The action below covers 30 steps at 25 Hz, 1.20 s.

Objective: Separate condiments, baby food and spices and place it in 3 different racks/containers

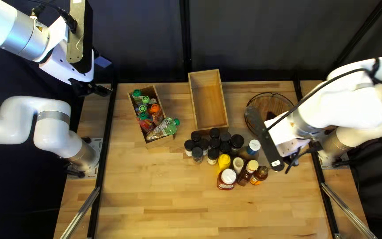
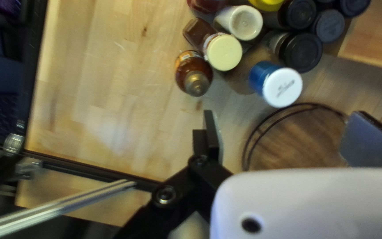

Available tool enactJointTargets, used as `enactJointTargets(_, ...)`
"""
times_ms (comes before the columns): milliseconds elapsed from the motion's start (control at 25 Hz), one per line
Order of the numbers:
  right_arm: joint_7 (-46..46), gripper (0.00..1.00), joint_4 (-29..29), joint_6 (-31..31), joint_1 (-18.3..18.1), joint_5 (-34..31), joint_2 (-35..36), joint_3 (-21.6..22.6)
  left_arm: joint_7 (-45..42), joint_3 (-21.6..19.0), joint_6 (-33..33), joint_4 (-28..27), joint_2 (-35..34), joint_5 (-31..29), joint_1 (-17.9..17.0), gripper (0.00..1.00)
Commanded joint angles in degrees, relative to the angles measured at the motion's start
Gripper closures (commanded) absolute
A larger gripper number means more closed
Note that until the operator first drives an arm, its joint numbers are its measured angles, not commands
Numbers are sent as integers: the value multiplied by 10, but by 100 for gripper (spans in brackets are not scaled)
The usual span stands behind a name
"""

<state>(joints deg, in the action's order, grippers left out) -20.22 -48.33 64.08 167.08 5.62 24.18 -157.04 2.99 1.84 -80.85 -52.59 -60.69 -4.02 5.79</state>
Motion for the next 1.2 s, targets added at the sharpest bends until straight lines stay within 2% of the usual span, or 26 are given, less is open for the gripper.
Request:
enactJointTargets(40, -17, 0, 15, -15, -2, -3, -12, -5, 0, 0, 0, 0, 0, 0, 0, 0)
enactJointTargets(640, -35, 0, 70, -88, -8, -3, -49, -11, 0, 0, 0, 0, 0, 0, 0, 0)
enactJointTargets(680, -35, 8, 73, -92, -9, -3, -50, -11, 0, 0, 0, 0, 0, 0, 0, 0)
enactJointTargets(720, -36, 11, 75, -96, -9, -2, -51, -12, 0, 0, 0, 0, 0, 0, 0, 0)
enactJointTargets(760, -38, 34, 77, -99, -9, -1, -52, -13, 0, 0, 0, 0, 0, 0, 0, 0)
enactJointTargets(800, -39, 99, 78, -102, -10, 0, -54, -14, 0, 0, 0, 0, 0, 0, 0, 0)
enactJointTargets(960, -42, 94, 75, -104, -10, 3, -55, -17, 0, 0, 0, 0, 0, 0, 0, 0)
enactJointTargets(1040, -41, 96, 75, -98, -10, 2, -47, -18, 0, 0, 0, 0, 0, 0, 0, 0)
enactJointTargets(1200, -31, 99, 64, -44, -6, 4, -4, -18, 0, 0, 0, 0, 0, 0, 0, 0)
